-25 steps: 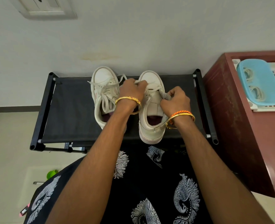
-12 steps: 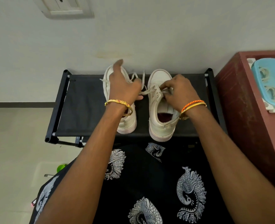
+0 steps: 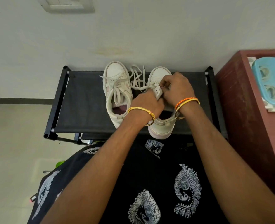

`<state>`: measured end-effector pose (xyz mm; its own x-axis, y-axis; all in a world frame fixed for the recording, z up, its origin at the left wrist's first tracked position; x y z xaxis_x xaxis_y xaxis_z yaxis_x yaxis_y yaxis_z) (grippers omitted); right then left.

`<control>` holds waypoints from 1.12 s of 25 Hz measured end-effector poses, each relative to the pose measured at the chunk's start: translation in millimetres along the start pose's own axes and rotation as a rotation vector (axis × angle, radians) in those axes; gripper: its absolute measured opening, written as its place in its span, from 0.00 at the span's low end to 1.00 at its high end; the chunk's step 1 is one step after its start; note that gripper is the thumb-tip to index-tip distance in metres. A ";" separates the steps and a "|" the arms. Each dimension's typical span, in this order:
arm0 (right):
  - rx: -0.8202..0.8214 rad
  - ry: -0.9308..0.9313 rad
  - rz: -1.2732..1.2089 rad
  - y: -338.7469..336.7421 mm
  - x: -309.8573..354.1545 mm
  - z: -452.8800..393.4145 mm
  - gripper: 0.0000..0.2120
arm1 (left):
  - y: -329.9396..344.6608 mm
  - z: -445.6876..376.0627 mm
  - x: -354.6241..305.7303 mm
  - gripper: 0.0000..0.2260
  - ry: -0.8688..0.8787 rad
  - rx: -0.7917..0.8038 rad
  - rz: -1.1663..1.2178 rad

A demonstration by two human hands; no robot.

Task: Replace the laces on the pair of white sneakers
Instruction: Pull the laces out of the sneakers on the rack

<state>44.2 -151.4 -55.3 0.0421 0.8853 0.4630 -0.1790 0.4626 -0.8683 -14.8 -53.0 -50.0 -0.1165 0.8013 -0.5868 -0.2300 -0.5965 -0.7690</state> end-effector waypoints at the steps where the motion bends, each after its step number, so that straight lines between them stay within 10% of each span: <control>1: 0.000 -0.001 0.008 0.6 0.3 0.6 0.06 | 0.5 -0.4 -1.0 0.17 0.002 0.002 -0.004; 18: 0.190 0.804 -1.327 -11.9 -9.2 -12.3 0.11 | -2.3 3.8 -5.5 0.22 -0.008 -0.003 0.118; 25: 0.062 0.036 -0.160 -4.4 2.8 0.1 0.09 | -1.8 4.5 -3.9 0.20 -0.030 -0.013 0.170; 28: 0.043 -0.010 -0.064 -2.9 1.8 -1.7 0.09 | -1.0 3.3 -2.9 0.20 -0.033 -0.018 0.181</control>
<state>46.5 -151.1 -52.2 0.0454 0.8534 0.5193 -0.2183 0.5157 -0.8285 -17.4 -54.6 -46.7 -0.1865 0.6816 -0.7076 -0.1849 -0.7317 -0.6561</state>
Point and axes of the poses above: each hand's wrist, its own z-axis away from the middle knuckle, its own y-axis out of the palm, x = y × z, the point moved 1 cm from there along -z, towards the middle knuckle, and after that the axes turned 14 degrees about y, right-handed, at the moved point
